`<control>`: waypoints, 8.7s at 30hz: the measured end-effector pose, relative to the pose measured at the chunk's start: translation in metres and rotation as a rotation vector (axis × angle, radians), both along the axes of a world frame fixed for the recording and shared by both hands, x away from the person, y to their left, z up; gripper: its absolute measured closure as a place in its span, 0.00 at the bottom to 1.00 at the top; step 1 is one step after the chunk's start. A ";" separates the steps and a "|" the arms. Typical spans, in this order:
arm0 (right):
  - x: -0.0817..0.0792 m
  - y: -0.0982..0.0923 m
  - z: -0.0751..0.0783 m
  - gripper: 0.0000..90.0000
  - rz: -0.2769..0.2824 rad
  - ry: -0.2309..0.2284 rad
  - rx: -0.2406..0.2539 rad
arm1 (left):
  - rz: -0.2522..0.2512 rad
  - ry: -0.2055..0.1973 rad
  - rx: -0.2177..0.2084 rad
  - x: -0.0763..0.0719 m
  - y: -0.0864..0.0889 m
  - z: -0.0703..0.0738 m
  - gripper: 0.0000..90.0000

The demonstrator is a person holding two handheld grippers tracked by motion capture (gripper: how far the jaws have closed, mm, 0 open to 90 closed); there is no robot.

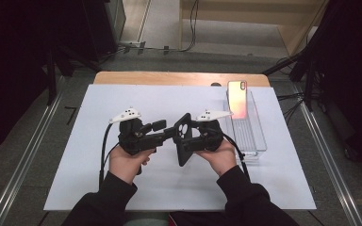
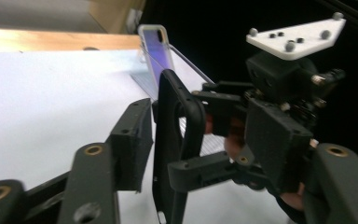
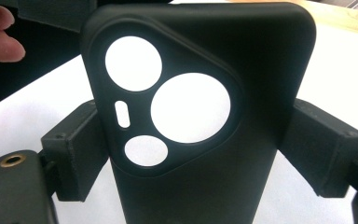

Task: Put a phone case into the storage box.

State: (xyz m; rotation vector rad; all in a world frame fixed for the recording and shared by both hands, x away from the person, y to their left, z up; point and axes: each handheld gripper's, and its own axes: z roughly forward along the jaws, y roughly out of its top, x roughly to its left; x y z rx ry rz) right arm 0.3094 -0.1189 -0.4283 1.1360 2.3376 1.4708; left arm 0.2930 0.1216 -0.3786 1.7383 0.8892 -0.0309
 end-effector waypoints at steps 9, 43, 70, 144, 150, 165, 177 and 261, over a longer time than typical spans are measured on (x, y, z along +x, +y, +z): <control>0.002 -0.004 -0.001 0.14 0.024 0.003 -0.008 | -0.152 0.032 0.135 -0.002 0.007 -0.006 0.37; -0.006 -0.020 0.026 0.13 0.159 0.032 0.000 | -0.281 0.015 0.264 -0.019 0.052 -0.065 0.35; -0.001 -0.072 0.064 0.13 -0.031 0.004 0.019 | -0.179 0.032 0.278 -0.019 0.069 -0.068 0.35; 0.087 -0.151 -0.004 0.13 -0.706 -0.007 -0.119 | -0.152 0.051 0.255 -0.020 0.077 -0.069 0.35; 0.103 -0.152 -0.009 0.13 -0.736 0.014 -0.136 | -0.150 0.050 0.249 -0.020 0.076 -0.069 0.36; 0.133 -0.151 -0.014 0.14 -0.752 0.038 -0.172 | -0.149 0.064 0.241 -0.017 0.078 -0.072 0.36; 0.151 -0.145 -0.017 0.13 -0.761 0.039 -0.180 | -0.145 0.064 0.237 -0.016 0.080 -0.073 0.36; 0.048 -0.111 0.030 0.17 -0.300 0.115 -0.087 | -0.173 0.081 0.232 -0.009 0.082 -0.070 0.35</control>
